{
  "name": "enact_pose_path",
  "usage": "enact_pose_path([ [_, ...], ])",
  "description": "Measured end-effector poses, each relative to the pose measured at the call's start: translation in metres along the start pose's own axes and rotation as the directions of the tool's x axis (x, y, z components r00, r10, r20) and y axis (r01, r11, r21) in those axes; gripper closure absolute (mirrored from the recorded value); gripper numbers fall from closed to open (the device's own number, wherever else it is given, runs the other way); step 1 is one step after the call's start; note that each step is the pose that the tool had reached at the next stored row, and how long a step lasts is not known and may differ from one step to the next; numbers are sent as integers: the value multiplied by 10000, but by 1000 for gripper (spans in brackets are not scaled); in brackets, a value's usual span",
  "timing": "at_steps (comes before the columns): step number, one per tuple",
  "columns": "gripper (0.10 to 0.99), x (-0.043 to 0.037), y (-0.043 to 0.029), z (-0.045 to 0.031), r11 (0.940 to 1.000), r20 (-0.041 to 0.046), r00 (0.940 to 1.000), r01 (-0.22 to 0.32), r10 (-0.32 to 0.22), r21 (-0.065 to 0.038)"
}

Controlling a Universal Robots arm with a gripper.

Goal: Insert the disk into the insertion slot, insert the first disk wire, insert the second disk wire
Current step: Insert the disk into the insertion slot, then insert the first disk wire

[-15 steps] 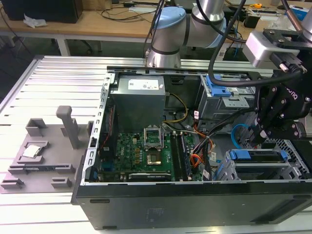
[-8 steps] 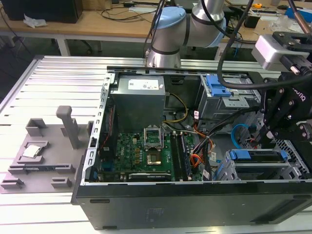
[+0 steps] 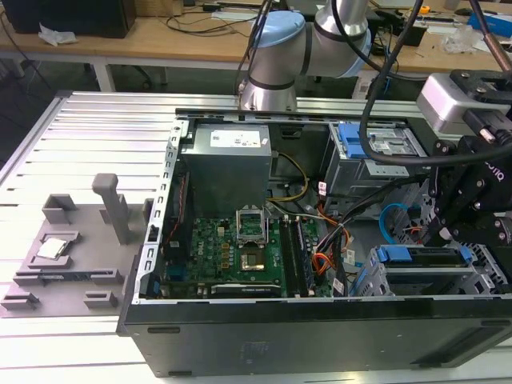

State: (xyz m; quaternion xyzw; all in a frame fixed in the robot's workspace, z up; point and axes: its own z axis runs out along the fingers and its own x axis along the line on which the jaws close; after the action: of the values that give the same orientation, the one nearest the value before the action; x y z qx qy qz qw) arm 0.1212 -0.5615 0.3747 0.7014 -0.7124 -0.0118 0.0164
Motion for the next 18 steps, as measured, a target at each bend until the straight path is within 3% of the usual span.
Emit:
enact_pose_path([
  [10, 973, 1, 0, 1, 10000, 1, 10000, 0, 0, 0],
  [11, 914, 1, 0, 0, 10000, 0, 10000, 0, 0, 0],
  [12, 914, 2, 0, 0, 10000, 0, 10000, 0, 0, 0],
  [14, 784, 2, 0, 0, 10000, 1, 10000, 0, 0, 0],
  [17, 784, -2, -8, 1, 10000, 0, 10000, 1, -1, 0],
  [18, 784, -59, -49, 7, 10000, -2, 10000, 0, 0, -9],
])
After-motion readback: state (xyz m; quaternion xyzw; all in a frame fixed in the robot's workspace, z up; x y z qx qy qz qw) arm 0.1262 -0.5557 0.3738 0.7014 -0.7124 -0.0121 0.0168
